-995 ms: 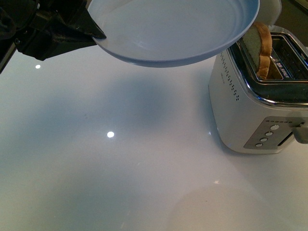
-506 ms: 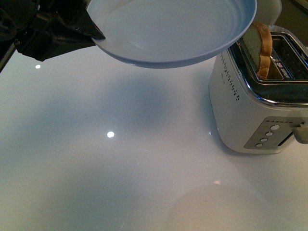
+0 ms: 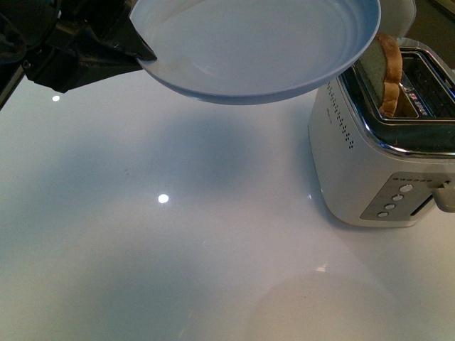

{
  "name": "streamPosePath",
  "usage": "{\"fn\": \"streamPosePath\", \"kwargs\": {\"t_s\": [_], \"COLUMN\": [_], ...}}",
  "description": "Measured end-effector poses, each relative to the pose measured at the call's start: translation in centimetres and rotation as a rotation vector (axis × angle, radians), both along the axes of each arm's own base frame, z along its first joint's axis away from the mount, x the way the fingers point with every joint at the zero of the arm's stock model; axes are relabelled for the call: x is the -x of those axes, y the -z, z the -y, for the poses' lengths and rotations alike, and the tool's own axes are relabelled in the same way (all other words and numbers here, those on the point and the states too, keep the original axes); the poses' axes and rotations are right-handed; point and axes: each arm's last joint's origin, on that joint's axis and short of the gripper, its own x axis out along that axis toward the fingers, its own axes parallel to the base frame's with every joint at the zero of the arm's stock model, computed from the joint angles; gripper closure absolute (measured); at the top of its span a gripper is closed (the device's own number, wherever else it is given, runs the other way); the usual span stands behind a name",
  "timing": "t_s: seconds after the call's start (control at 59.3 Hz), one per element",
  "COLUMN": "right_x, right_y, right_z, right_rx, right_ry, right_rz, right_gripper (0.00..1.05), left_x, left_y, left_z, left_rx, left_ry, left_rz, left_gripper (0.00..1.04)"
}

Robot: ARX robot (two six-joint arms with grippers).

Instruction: Left arm holds plate, right arm toasts bread

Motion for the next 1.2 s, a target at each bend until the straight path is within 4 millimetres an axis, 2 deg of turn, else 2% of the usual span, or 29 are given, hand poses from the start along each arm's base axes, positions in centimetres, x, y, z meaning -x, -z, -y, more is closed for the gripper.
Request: {"fn": "streamPosePath", "kwargs": {"t_s": [0.506,0.675,0.927,1.13,1.197], "right_x": [0.9,2.0,2.0,2.0,2.0], "right_y": [-0.1,0.2,0.2,0.2,0.2], "right_z": [0.0,0.0,0.0,0.0,0.0], "right_rx": [0.000,0.000,0.001,0.001,0.000], "right_ry": [0.000,-0.001,-0.001,-0.002,-0.001], "right_rz": [0.022,0.013,0.016,0.016,0.016], "right_gripper": [1.03,1.03,1.03,0.72,0.58], "left_x": [0.0,0.0,0.1,0.1,0.1], "left_y": [0.0,0.0,-0.1,-0.1,-0.1], "left_z": [0.0,0.0,0.0,0.0,0.0], "left_rx": [-0.002,-0.003,-0.001,-0.001,-0.001], "left_ry": [0.000,0.000,0.003,0.003,0.004], "left_rz": [0.001,0.002,0.005,0.006,0.006], "left_gripper": [1.02,1.02,1.02,1.02,1.02]}}
